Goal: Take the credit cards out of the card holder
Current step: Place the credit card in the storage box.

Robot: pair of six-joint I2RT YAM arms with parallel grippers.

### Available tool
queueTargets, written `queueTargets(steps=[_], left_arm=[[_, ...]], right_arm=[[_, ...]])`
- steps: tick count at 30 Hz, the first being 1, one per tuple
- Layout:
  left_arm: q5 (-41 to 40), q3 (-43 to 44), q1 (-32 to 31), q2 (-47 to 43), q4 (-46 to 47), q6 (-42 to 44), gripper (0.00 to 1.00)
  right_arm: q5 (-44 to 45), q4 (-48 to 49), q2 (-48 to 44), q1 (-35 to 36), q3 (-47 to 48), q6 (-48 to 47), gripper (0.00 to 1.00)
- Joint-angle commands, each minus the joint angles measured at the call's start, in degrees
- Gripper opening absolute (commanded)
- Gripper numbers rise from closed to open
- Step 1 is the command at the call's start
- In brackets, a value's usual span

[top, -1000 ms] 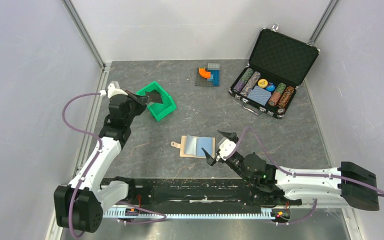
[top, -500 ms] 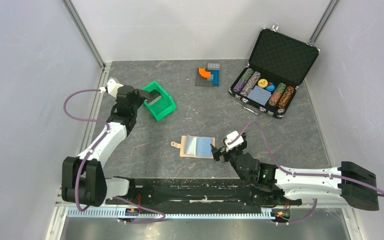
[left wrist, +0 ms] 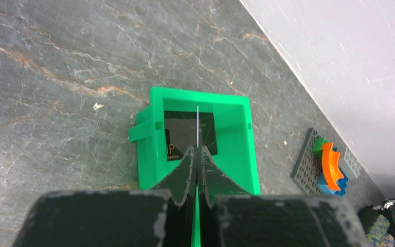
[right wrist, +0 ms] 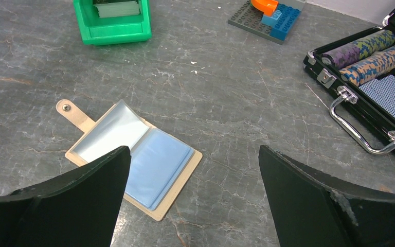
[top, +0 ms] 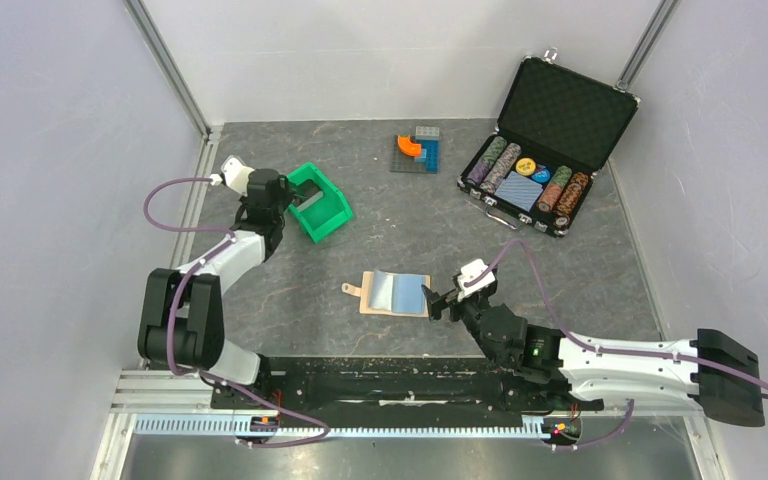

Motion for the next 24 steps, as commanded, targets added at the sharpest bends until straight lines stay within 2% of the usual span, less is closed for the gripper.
queueTargets(steps=[1,14,24], left_arm=[[-4.59,2.65,0.25,1.47,7.41,1.62,0.02],[-6.78,0.71,-1.07,5.07,14.24,1.8,0.02],[-15.01,-0.66,-4.94,5.56,14.67,1.09,0.02]], right_arm=[[-0.47,1.24,-1.48,0.34,1.37,0.64,0.98],[-0.81,1.11,-0.2,0.29,2.05,-0.59,0.98],[-1.13,0.93,0.41,0.29,2.98,-1.09,0.98]])
